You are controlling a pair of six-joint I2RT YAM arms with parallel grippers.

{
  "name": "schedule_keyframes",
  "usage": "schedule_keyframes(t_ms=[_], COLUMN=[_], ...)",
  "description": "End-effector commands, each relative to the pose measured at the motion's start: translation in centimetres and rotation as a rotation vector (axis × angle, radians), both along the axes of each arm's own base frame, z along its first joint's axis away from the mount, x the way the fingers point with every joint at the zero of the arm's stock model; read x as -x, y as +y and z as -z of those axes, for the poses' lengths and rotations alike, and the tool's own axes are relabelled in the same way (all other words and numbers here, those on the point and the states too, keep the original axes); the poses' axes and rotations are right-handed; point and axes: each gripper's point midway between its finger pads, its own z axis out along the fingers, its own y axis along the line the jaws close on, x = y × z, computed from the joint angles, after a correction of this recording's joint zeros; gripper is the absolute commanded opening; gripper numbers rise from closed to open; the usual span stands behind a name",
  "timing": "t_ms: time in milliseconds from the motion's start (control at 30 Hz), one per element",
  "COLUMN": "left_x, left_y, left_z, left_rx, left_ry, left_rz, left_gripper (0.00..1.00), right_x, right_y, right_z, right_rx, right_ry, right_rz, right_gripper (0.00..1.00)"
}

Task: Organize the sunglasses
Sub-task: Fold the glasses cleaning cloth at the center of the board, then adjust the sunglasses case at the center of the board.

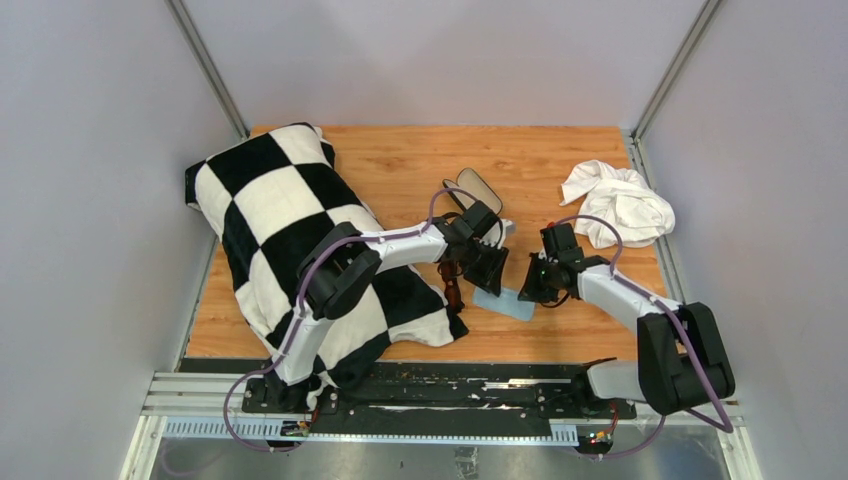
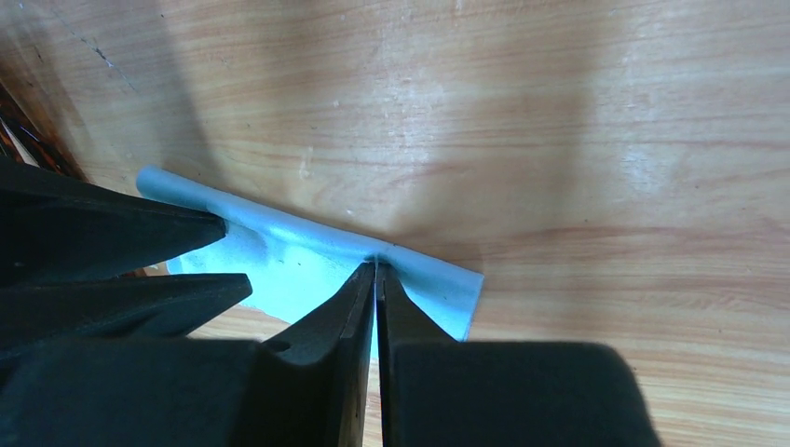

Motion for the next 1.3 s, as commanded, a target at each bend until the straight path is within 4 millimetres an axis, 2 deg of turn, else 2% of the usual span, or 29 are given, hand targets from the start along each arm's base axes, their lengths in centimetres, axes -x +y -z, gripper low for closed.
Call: schedule_keyframes(t_ms=[0, 133, 367, 433, 500, 567, 633, 733, 933, 967, 1167, 1267], left_x=[-0.6, -1.0, -1.8, -1.8, -2.6, -4.1, -6.0, -8.5, -14.2, -15.3, -21.0, -23.0], left_y=[0.7, 1.2, 1.9, 2.1, 2.5, 2.9, 3.5, 4.7, 7.3, 7.6, 8.3, 8.2], left_z=[-2.3, -2.5, 0.7, 1.2, -0.2, -3.1, -6.2, -8.8, -8.6, -8.5, -8.0, -7.2], left_rx=[-0.002, -0.014, -0.064, -0.085, -0.098, -0.074, -0.04, -0.01, 0.004, 0.009, 0.043, 0.043], left_ry=[-0.057, -0.08, -0.043, -0.034, -0.088, -0.173, -0.238, -0.257, -0.186, -0.183, -0.154, -0.146], left_rz=[-0.003, -0.016, -0.026, -0.018, -0.033, -0.068, -0.112, -0.164, -0.297, -0.325, -0.444, -0.478], left_gripper=[0.37, 0.38, 0.37, 0.36, 0.36, 0.37, 0.39, 0.42, 0.47, 0.5, 0.52, 0.57], right_x=[-0.2, 0.0, 0.8, 0.6, 0.1, -0.5, -1.3, -2.4, -2.4, -2.3, -1.3, -1.0], right_y=[-0.9, -1.9, -3.1, -2.8, -2.4, -2.4, -2.5, -2.8, -2.8, -2.8, -3.0, -3.0], right_z=[-1.4, -1.3, 1.1, 0.6, -0.9, -2.9, -4.9, -7.0, -8.6, -8.7, -8.4, -8.3], right_rx=[0.027, 0.078, 0.125, 0.108, 0.085, 0.081, 0.082, 0.094, 0.08, 0.077, 0.077, 0.077], right_ry=[-0.036, -0.04, 0.032, 0.024, -0.005, -0.056, -0.116, -0.181, -0.215, -0.215, -0.212, -0.207], right_rz=[0.018, 0.03, 0.049, 0.044, 0.035, 0.036, 0.043, 0.058, 0.066, 0.066, 0.063, 0.059], right_gripper=[0.1, 0.11, 0.1, 0.1, 0.1, 0.12, 0.19, 0.27, 0.31, 0.31, 0.32, 0.33])
